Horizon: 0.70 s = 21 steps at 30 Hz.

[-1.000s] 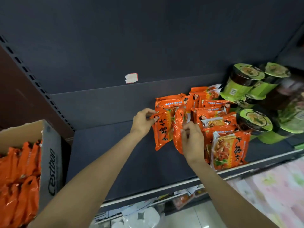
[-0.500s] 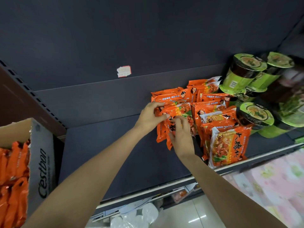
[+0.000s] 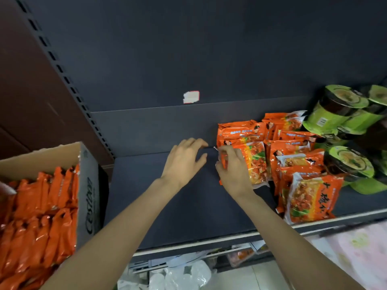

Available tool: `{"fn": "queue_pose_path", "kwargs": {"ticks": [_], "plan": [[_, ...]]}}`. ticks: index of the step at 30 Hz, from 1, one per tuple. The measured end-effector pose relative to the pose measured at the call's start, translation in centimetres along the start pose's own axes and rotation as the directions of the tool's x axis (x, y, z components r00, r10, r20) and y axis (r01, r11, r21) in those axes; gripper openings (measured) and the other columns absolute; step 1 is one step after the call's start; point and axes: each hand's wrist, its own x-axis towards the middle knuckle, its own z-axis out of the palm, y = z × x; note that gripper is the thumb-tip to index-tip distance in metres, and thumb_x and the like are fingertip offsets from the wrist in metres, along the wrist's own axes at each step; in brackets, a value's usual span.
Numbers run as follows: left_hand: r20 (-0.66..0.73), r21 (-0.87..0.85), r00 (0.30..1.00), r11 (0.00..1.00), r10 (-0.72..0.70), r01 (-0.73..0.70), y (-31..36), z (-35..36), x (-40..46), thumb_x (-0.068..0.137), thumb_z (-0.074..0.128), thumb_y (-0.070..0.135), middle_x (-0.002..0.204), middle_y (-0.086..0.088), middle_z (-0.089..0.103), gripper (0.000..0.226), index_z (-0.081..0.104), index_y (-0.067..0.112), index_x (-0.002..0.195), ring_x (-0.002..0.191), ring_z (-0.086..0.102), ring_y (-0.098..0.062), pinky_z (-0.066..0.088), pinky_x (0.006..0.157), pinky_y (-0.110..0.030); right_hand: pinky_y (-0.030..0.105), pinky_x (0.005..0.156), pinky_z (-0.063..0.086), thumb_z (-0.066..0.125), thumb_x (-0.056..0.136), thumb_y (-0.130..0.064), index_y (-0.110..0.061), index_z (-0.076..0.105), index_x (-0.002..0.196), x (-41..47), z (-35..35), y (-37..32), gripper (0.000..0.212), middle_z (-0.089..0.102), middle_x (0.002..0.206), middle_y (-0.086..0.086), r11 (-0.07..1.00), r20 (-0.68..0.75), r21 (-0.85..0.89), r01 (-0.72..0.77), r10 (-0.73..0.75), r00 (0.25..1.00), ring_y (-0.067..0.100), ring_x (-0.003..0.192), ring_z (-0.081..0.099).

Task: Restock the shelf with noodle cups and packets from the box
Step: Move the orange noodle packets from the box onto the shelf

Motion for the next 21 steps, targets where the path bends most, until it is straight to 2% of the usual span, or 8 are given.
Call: {"fn": "queue_pose_path", "kwargs": {"ticks": [2,5,8,10,13,15,19,21], "plan": [[-0.039,0.020,0.999,1.000,0.001,0.000,-1.2,-2.0,-1.7,0.093,0.053,0.024,0.112,0.001,0.062,0.025,0.059,0.018,0.117,0.105,0.056,-0.018,0.042,0.088,-0.033,0.036,0.093,0.047,0.056,0.087,-0.007,-0.016,0.054,0.118,-0.2,1.1,-2.2,0.032,0.052,0.114,0.006,0.998,0.042,0.000,0.066,-0.066,0.997,0.019,0.102,0.055],[-0.102,0.050,0.994,0.998,-0.038,0.043,-3.6,-5.3,-4.7,0.093,0.052,0.025,0.109,0.004,0.064,0.022,0.060,0.019,0.113,0.103,0.057,-0.016,0.042,0.085,-0.032,0.027,0.088,0.047,0.053,0.088,-0.004,-0.015,0.056,0.114,-1.0,3.2,-6.3,0.028,0.053,0.110,0.002,0.991,0.142,0.049,0.127,-0.133,0.981,0.011,0.097,0.057],[-0.165,0.033,0.979,0.992,-0.118,0.125,-6.9,-9.0,-8.1,0.092,0.053,0.026,0.107,0.003,0.065,0.022,0.062,0.018,0.111,0.102,0.059,-0.017,0.048,0.086,-0.038,0.022,0.085,0.046,0.051,0.089,-0.005,-0.017,0.056,0.112,-2.0,6.1,-11.0,0.026,0.054,0.107,-0.003,0.979,0.204,0.083,0.186,-0.199,0.959,0.006,0.092,0.054],[-0.195,0.004,0.965,0.984,-0.174,0.178,-9.5,-11.6,-10.7,0.090,0.052,0.027,0.100,0.000,0.066,0.024,0.062,0.017,0.108,0.096,0.062,-0.020,0.051,0.081,-0.042,0.023,0.085,0.046,0.050,0.090,-0.007,-0.017,0.056,0.112,-2.8,8.5,-14.2,0.025,0.054,0.105,-0.004,0.972,0.239,0.103,0.210,-0.230,0.944,0.006,0.092,0.054],[-0.211,-0.019,0.947,0.969,-0.243,0.245,-13.9,-15.7,-14.5,0.084,0.047,0.032,0.091,0.000,0.065,0.030,0.064,0.017,0.103,0.089,0.062,-0.020,0.052,0.078,-0.039,0.026,0.085,0.048,0.050,0.091,-0.008,-0.018,0.056,0.113,-4.2,12.4,-19.1,0.025,0.054,0.104,-0.005,0.965,0.277,0.135,0.226,-0.255,0.926,0.007,0.092,0.054],[-0.214,0.010,0.936,0.958,-0.278,0.287,-17.2,-18.4,-16.9,0.084,0.047,0.034,0.092,0.003,0.066,0.029,0.064,0.019,0.101,0.091,0.062,-0.019,0.049,0.081,-0.037,0.025,0.086,0.048,0.050,0.091,-0.008,-0.018,0.057,0.113,-5.1,15.0,-22.2,0.025,0.056,0.104,-0.004,0.963,0.299,0.154,0.221,-0.259,0.919,0.007,0.092,0.055],[-0.239,-0.003,0.890,0.917,-0.389,0.400,-24.3,-23.0,-21.3,0.086,0.055,0.025,0.098,0.001,0.065,0.018,0.063,0.019,0.101,0.099,0.059,-0.022,0.048,0.089,-0.038,0.022,0.085,0.047,0.052,0.090,-0.007,-0.017,0.060,0.108,-6.7,20.4,-27.6,0.022,0.059,0.103,0.000,0.961,0.308,0.179,0.210,-0.258,0.916,0.006,0.089,0.056],[-0.251,-0.013,0.854,0.883,-0.457,0.469,-27.3,-24.8,-23.3,0.087,0.059,0.019,0.104,-0.003,0.063,0.018,0.063,0.017,0.104,0.101,0.058,-0.023,0.047,0.088,-0.036,0.020,0.085,0.046,0.053,0.089,-0.007,-0.016,0.061,0.107,-7.4,23.1,-29.9,0.022,0.061,0.103,0.000,0.962,0.315,0.181,0.204,-0.254,0.915,0.007,0.088,0.057]]}}
